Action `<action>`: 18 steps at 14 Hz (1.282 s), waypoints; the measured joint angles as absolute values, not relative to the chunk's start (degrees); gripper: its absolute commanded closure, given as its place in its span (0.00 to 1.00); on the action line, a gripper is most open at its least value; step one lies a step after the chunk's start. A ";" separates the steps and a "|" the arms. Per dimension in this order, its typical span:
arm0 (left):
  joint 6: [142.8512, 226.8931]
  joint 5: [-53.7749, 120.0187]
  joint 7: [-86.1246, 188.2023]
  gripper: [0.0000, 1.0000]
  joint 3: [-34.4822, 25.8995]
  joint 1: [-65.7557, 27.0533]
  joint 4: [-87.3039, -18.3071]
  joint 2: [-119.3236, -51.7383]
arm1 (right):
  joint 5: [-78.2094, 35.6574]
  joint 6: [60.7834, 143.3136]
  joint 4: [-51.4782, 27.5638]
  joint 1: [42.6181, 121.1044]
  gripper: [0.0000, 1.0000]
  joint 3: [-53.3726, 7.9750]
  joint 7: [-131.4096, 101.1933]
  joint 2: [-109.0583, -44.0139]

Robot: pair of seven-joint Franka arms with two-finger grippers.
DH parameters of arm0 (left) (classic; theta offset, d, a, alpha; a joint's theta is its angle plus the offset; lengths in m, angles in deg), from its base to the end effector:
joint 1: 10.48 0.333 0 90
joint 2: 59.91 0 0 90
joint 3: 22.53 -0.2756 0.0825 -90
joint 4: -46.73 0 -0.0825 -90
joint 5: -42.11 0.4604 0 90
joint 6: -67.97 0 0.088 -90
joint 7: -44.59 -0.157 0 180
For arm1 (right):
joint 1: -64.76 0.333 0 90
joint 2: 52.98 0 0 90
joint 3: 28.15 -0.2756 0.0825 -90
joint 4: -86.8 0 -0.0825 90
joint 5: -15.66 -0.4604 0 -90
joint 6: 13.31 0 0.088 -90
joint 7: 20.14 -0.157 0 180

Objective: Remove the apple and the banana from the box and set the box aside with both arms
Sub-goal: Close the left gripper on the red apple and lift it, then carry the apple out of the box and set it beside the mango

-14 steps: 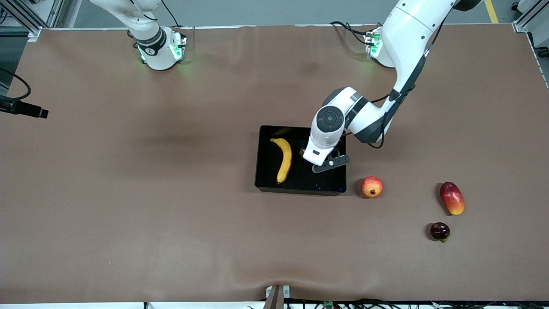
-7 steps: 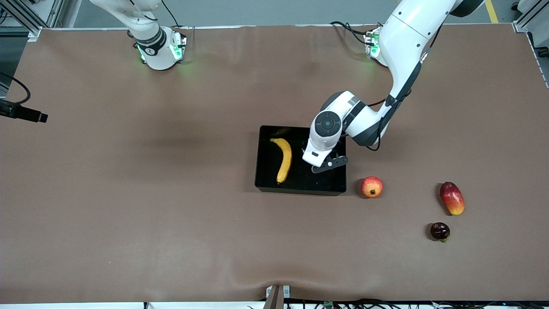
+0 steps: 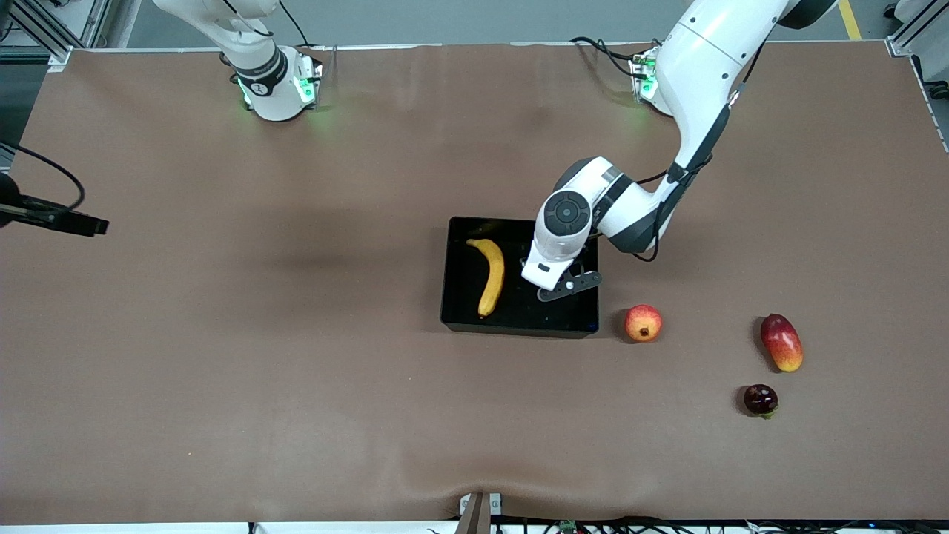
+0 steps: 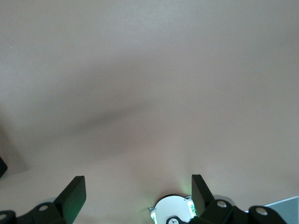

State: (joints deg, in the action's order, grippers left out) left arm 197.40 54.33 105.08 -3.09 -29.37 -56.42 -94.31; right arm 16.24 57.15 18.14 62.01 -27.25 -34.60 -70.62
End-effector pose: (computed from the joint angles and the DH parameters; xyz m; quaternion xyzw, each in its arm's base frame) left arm 0.5273 -0.4123 0.0828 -0.9883 -0.1432 0.0453 0.0263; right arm 0.6567 -0.0424 0.5077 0.9779 -0.1568 -0.1365 0.0203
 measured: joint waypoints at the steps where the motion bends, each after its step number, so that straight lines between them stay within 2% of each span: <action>1: 197.40 54.33 105.08 1.00 -3.08 -29.37 -55.97 -93.93 | 16.24 57.15 18.30 62.48 0.00 -27.25 -34.93 -70.92; 5: 195.61 54.34 105.08 1.00 -3.13 -29.30 -53.83 -91.16 | 16.24 57.12 18.80 63.09 0.00 -27.26 -36.21 -71.68; 9: 184.59 54.39 103.01 1.00 -3.33 -28.14 -47.63 -87.24 | 16.24 57.11 19.65 65.01 0.00 -27.32 -36.83 -73.11; 13: 178.30 54.38 94.89 1.00 -3.47 -21.95 -46.26 -83.00 | 16.22 57.21 20.34 66.40 0.00 -27.56 -36.87 -74.49; 18: 177.31 54.36 84.42 1.00 -3.74 -11.76 -47.17 -83.44 | 15.79 57.80 21.14 68.35 0.00 -27.66 -36.95 -76.30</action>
